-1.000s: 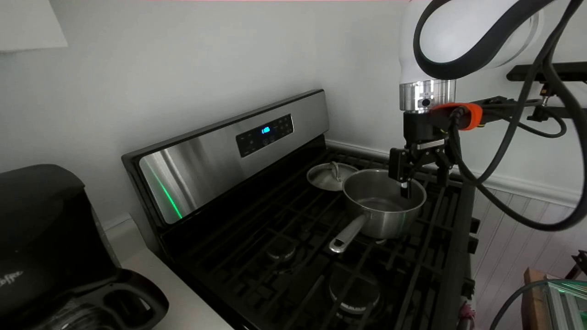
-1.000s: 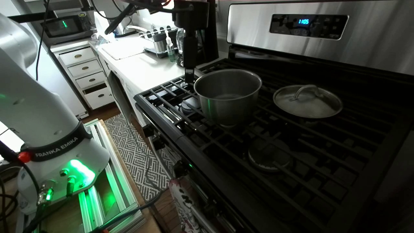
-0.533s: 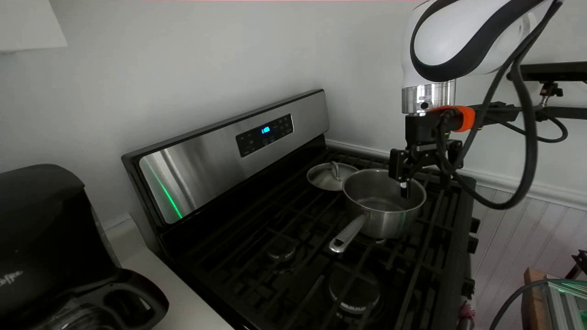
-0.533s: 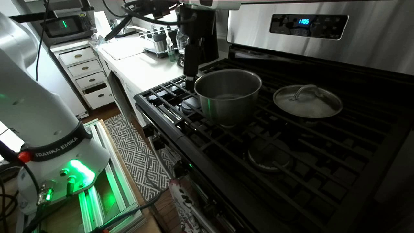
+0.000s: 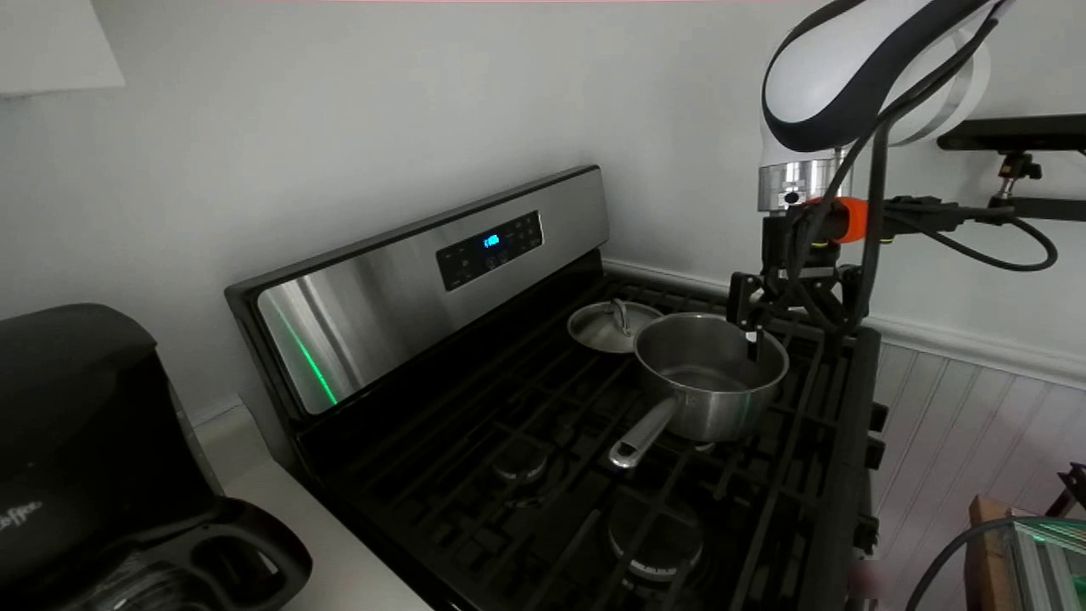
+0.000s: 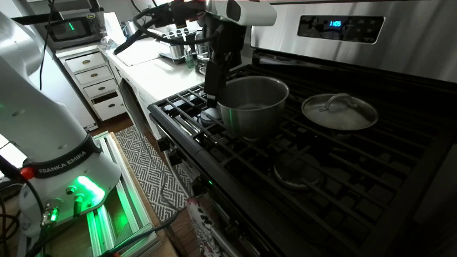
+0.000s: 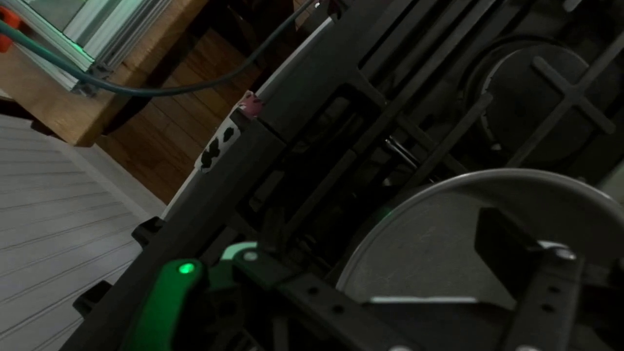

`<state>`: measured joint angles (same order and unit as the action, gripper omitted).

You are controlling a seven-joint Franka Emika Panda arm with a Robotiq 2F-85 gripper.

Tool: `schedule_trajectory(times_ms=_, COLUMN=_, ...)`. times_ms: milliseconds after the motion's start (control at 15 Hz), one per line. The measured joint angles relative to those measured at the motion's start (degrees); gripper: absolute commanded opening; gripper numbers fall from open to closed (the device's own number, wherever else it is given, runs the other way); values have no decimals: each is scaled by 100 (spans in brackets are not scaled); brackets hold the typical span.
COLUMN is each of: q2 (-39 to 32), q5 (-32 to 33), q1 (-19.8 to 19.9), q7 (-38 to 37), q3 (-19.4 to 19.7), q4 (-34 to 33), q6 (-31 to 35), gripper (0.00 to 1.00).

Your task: Move the pot to the left, then put the lid on the pot

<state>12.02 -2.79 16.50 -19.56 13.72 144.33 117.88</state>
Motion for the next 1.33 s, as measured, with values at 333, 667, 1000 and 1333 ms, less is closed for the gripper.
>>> schedule_trajectory(times_ms=333, q2=-319, q5=-273, q1=87, q7=-90, q3=202, q4=-164, q6=6, gripper=100)
schedule_trajectory(times_ms=667, q2=-748, q5=-792, q1=96, q7=-118, q3=257, q4=-368, q6=76, gripper=100)
schedule_trajectory(times_ms=1000, q2=-1295, q5=-1315, q1=91, q7=-118, q3=257, q4=-638, q6=90, gripper=59)
schedule_trajectory(times_ms=1333, q2=-1647, q5=-1559, q1=92, q7=-118, q3=275, q4=-829, q6=87, gripper=24)
